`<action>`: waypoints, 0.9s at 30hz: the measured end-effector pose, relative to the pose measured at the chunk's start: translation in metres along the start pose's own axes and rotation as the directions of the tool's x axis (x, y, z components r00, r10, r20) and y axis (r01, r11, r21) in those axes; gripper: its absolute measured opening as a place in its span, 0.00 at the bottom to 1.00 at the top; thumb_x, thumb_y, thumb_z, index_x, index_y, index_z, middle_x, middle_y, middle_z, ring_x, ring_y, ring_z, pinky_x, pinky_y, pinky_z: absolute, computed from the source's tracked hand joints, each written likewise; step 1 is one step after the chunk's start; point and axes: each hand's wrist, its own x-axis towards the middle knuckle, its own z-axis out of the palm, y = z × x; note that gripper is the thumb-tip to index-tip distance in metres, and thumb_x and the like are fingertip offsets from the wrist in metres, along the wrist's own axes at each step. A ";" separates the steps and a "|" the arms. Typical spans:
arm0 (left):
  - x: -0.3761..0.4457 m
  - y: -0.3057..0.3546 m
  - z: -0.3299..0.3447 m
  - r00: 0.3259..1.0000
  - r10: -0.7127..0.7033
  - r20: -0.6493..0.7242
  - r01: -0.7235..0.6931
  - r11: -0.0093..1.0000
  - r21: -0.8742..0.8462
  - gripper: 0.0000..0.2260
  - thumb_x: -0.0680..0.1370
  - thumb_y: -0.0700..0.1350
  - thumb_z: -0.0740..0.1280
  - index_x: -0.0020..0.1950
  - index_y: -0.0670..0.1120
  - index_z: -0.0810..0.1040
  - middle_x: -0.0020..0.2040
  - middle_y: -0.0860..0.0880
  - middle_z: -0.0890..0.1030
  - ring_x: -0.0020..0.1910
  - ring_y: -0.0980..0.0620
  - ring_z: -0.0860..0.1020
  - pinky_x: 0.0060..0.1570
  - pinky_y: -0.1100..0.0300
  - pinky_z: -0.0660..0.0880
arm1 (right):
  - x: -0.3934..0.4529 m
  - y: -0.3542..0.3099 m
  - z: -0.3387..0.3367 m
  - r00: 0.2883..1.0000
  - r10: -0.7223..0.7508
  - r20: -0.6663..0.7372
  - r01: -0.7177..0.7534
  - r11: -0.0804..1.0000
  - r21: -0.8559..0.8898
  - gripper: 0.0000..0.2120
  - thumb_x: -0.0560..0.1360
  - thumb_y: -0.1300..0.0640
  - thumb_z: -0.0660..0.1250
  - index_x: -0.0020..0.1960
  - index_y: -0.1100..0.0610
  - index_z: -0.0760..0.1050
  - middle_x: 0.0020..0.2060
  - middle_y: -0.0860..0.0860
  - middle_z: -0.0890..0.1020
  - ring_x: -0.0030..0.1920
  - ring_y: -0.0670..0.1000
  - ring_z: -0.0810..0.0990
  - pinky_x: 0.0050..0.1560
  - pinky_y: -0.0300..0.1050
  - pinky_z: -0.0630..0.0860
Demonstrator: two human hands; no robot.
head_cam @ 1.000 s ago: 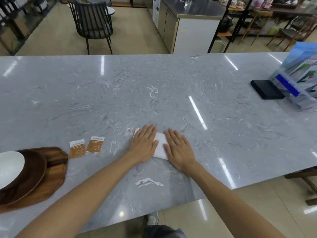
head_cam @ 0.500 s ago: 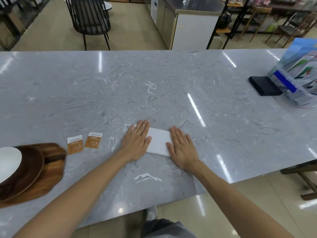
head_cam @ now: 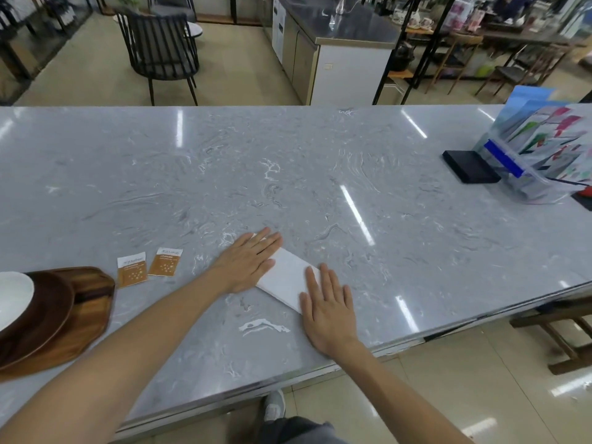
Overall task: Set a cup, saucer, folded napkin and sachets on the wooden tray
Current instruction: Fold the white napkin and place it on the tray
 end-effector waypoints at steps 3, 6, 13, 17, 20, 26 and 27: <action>0.005 -0.006 -0.005 0.998 0.057 0.034 -0.059 0.997 0.055 0.27 0.83 0.59 0.39 0.83 0.57 0.44 0.84 0.53 0.43 0.82 0.50 0.40 0.79 0.49 0.42 | -0.030 -0.015 0.001 0.999 0.044 0.014 -0.044 0.999 0.001 0.30 0.84 0.38 0.37 0.83 0.44 0.37 0.84 0.51 0.38 0.83 0.54 0.38 0.81 0.57 0.37; 0.006 -0.005 -0.014 0.998 0.054 0.016 -0.056 0.986 0.159 0.27 0.85 0.59 0.45 0.83 0.55 0.46 0.84 0.49 0.44 0.83 0.46 0.42 0.79 0.48 0.43 | -0.065 -0.028 0.005 0.997 0.021 0.068 -0.021 1.000 -0.008 0.33 0.82 0.35 0.35 0.84 0.45 0.38 0.84 0.54 0.39 0.83 0.57 0.40 0.80 0.58 0.40; -0.076 0.053 -0.019 0.962 0.211 -0.172 -0.236 0.960 -0.147 0.20 0.83 0.49 0.61 0.73 0.45 0.75 0.76 0.46 0.71 0.78 0.45 0.66 0.77 0.45 0.62 | -0.134 -0.042 0.013 0.989 -0.144 0.046 0.150 0.972 -0.182 0.40 0.70 0.35 0.67 0.76 0.54 0.71 0.70 0.61 0.77 0.64 0.62 0.81 0.60 0.59 0.80; -0.132 0.067 -0.006 0.988 0.139 0.065 -0.126 0.977 -0.171 0.34 0.82 0.66 0.50 0.83 0.50 0.49 0.84 0.52 0.45 0.82 0.54 0.42 0.81 0.53 0.45 | -0.132 -0.032 0.015 0.969 -0.245 -0.026 0.237 0.956 -0.170 0.42 0.68 0.39 0.73 0.77 0.54 0.68 0.66 0.57 0.78 0.63 0.62 0.80 0.60 0.58 0.79; -0.154 0.073 -0.004 0.986 0.125 0.107 -0.108 0.983 -0.147 0.42 0.78 0.73 0.50 0.83 0.51 0.39 0.83 0.52 0.36 0.81 0.56 0.34 0.80 0.54 0.38 | -0.119 -0.020 0.012 0.952 -0.307 -0.019 0.301 0.941 -0.155 0.46 0.71 0.41 0.75 0.82 0.54 0.60 0.80 0.59 0.64 0.79 0.65 0.63 0.74 0.59 0.65; -0.178 0.086 -0.001 0.988 0.112 0.102 -0.102 0.990 -0.095 0.42 0.78 0.67 0.56 0.83 0.48 0.44 0.83 0.48 0.41 0.82 0.50 0.40 0.80 0.51 0.39 | -0.110 -0.001 0.010 0.911 -0.406 -0.068 0.403 0.914 -0.054 0.33 0.76 0.53 0.74 0.78 0.51 0.68 0.77 0.50 0.71 0.76 0.59 0.70 0.72 0.56 0.70; -0.182 0.089 -0.002 0.992 0.100 0.075 -0.091 0.990 -0.110 0.39 0.78 0.64 0.58 0.83 0.48 0.49 0.84 0.48 0.46 0.83 0.49 0.45 0.80 0.51 0.42 | -0.110 0.001 0.010 0.900 -0.422 -0.113 0.421 0.907 -0.035 0.29 0.75 0.56 0.75 0.75 0.52 0.73 0.73 0.50 0.76 0.71 0.58 0.75 0.68 0.56 0.75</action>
